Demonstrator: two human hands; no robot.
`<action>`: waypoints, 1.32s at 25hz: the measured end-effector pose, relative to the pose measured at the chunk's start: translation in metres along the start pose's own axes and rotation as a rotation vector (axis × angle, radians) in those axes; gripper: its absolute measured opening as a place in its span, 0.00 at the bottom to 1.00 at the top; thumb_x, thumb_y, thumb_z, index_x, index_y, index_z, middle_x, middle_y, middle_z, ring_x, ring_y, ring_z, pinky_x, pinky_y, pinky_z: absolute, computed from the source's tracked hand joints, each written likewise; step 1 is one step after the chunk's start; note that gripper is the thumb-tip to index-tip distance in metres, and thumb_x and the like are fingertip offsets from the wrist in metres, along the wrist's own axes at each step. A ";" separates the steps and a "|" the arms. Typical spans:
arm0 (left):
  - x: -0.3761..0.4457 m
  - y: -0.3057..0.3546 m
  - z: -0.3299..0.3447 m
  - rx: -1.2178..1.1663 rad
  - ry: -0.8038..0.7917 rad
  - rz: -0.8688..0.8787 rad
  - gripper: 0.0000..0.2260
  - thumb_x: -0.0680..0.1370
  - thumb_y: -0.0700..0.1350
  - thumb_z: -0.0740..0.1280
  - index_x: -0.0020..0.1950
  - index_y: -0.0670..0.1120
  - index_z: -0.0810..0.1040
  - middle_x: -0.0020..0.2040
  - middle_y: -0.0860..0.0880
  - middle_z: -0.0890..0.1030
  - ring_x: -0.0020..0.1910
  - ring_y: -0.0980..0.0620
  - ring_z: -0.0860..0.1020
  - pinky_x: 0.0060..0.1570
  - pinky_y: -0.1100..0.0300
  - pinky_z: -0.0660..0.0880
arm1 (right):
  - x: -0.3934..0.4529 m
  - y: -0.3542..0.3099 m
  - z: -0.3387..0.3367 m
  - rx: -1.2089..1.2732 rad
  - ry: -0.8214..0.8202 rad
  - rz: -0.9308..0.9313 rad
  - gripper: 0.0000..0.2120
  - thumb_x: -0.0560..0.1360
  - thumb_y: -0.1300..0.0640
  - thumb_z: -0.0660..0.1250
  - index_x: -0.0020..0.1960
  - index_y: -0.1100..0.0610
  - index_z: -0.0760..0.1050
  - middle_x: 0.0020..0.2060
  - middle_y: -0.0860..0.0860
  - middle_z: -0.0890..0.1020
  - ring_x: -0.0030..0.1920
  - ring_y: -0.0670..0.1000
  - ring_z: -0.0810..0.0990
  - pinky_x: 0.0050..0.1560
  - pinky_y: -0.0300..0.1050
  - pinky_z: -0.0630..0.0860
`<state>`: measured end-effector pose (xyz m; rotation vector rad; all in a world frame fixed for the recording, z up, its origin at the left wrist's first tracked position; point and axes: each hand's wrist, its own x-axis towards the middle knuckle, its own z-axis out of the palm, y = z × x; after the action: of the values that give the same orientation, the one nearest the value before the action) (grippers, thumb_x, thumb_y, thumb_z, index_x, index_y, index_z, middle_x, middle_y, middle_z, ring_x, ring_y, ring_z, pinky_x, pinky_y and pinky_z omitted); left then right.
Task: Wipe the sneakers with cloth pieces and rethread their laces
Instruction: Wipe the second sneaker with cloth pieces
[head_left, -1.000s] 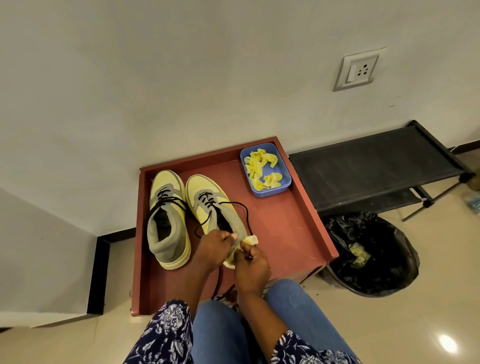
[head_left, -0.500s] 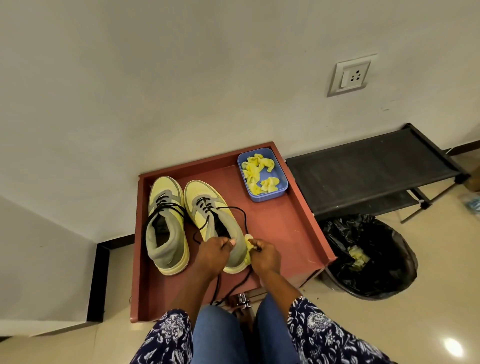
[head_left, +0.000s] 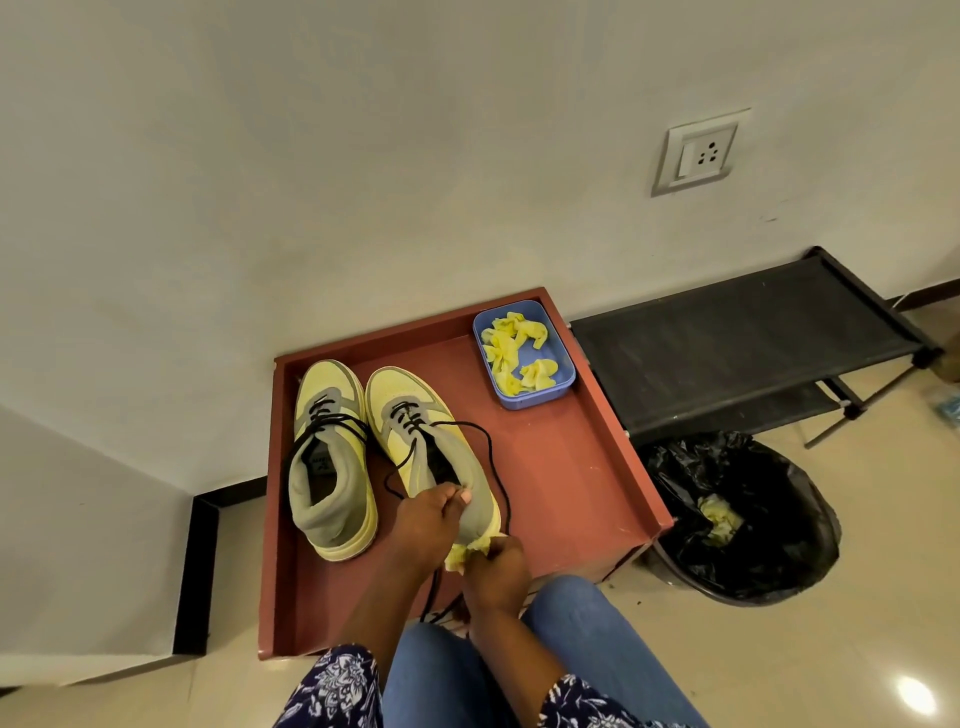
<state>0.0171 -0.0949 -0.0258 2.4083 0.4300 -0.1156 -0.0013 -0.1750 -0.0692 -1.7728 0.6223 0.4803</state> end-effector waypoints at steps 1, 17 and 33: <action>0.000 -0.001 0.000 -0.001 0.001 0.006 0.14 0.80 0.47 0.58 0.54 0.39 0.78 0.48 0.42 0.82 0.47 0.45 0.79 0.44 0.58 0.69 | 0.007 -0.001 -0.006 0.012 0.026 -0.007 0.07 0.73 0.66 0.62 0.49 0.60 0.76 0.50 0.59 0.82 0.47 0.57 0.78 0.48 0.46 0.74; -0.020 -0.022 -0.007 -0.041 0.064 0.170 0.27 0.70 0.63 0.53 0.44 0.44 0.82 0.36 0.51 0.81 0.36 0.58 0.75 0.34 0.69 0.67 | 0.030 -0.025 -0.033 -0.175 -0.247 -0.098 0.14 0.71 0.70 0.58 0.40 0.56 0.78 0.38 0.51 0.80 0.41 0.51 0.76 0.42 0.43 0.72; 0.005 -0.008 0.004 -0.041 0.362 -0.231 0.13 0.74 0.32 0.65 0.58 0.37 0.78 0.54 0.37 0.79 0.53 0.39 0.77 0.50 0.62 0.66 | 0.039 -0.035 -0.022 0.002 -0.202 -0.058 0.20 0.72 0.71 0.57 0.58 0.58 0.78 0.55 0.52 0.80 0.56 0.51 0.77 0.56 0.37 0.72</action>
<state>0.0192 -0.0904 -0.0353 2.3330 0.8667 0.2294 0.0510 -0.1953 -0.0604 -1.7092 0.4287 0.6101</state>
